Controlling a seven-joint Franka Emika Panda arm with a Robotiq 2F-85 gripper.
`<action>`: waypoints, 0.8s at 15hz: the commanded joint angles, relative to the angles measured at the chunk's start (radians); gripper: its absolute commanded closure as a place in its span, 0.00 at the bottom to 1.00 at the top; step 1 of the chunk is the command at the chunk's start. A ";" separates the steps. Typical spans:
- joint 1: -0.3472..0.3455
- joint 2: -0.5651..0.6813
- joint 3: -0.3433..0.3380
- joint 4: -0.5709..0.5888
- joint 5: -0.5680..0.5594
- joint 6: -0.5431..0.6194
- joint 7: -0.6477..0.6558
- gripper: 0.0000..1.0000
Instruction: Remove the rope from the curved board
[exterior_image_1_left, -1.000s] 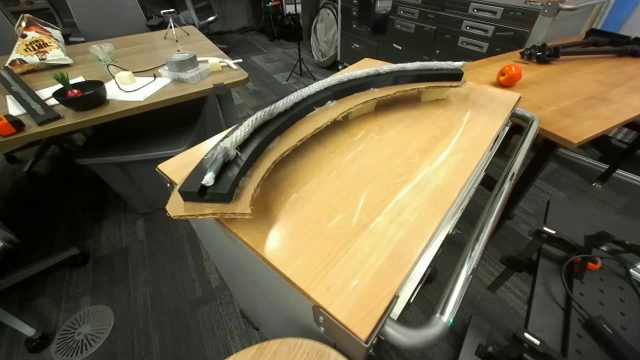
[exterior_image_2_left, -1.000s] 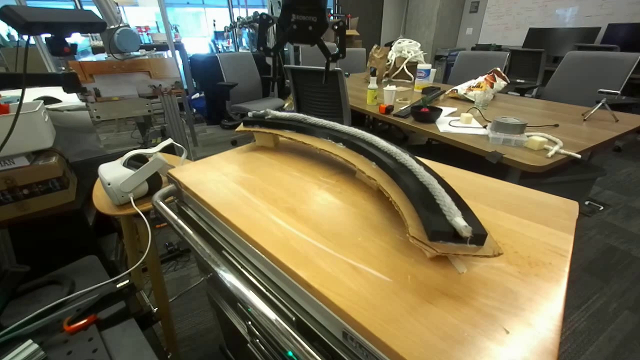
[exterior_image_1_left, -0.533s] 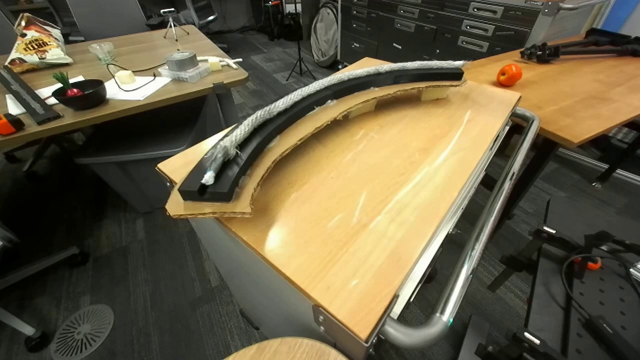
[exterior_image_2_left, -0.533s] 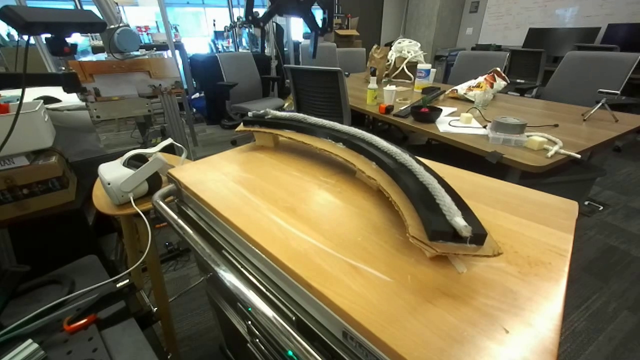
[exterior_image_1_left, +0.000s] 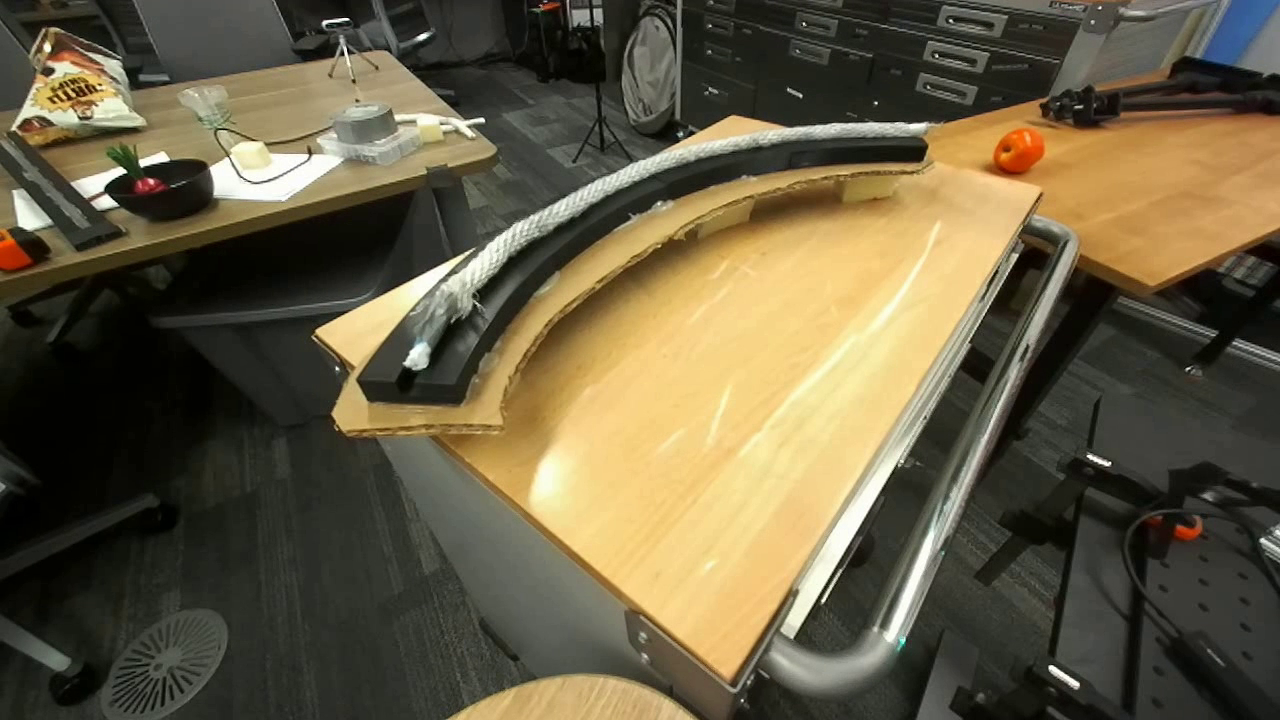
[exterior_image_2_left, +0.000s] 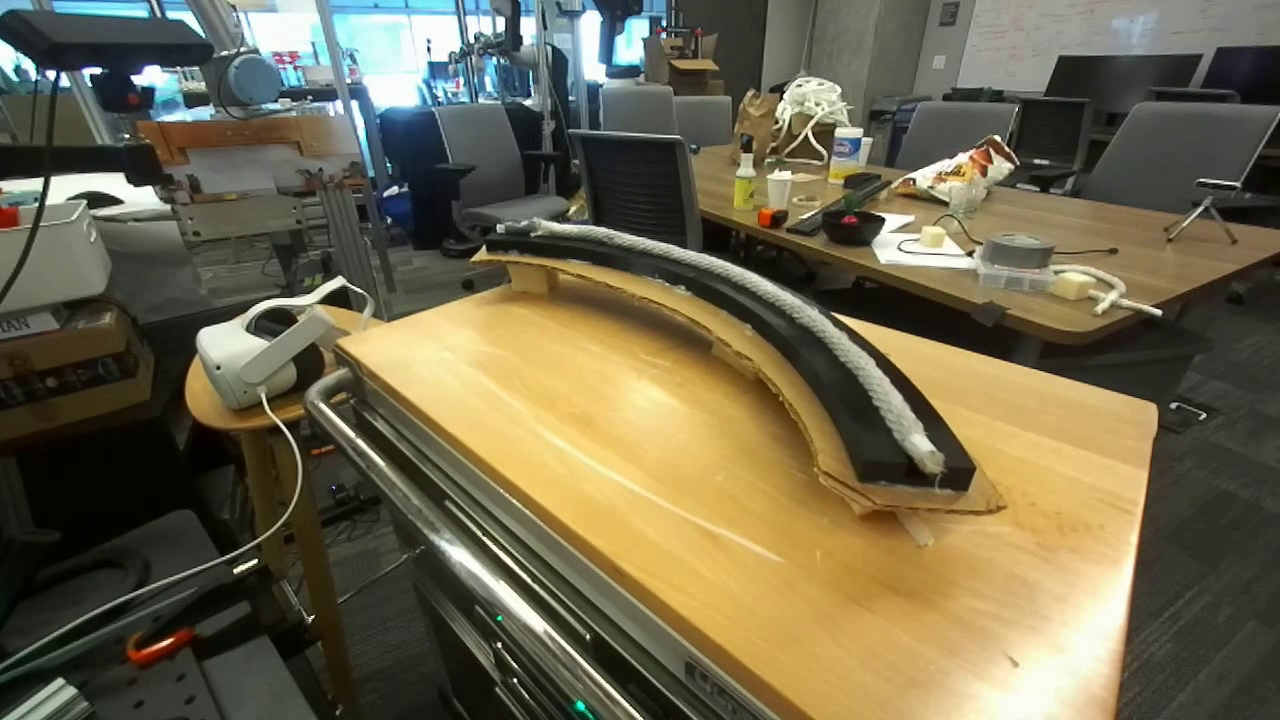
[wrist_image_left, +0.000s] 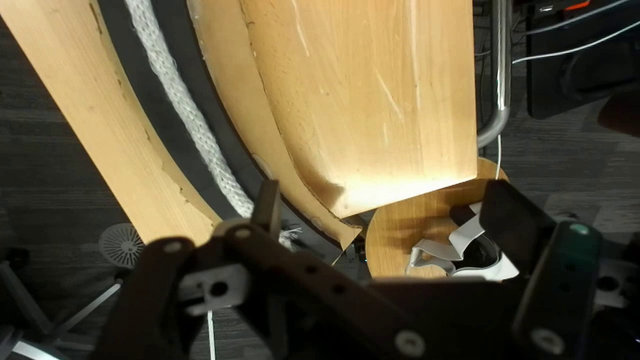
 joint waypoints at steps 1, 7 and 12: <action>-0.001 0.007 0.010 -0.007 -0.026 0.051 0.047 0.00; 0.069 0.154 0.044 0.031 -0.277 0.228 0.183 0.00; 0.082 0.300 0.068 0.130 -0.333 0.182 0.180 0.00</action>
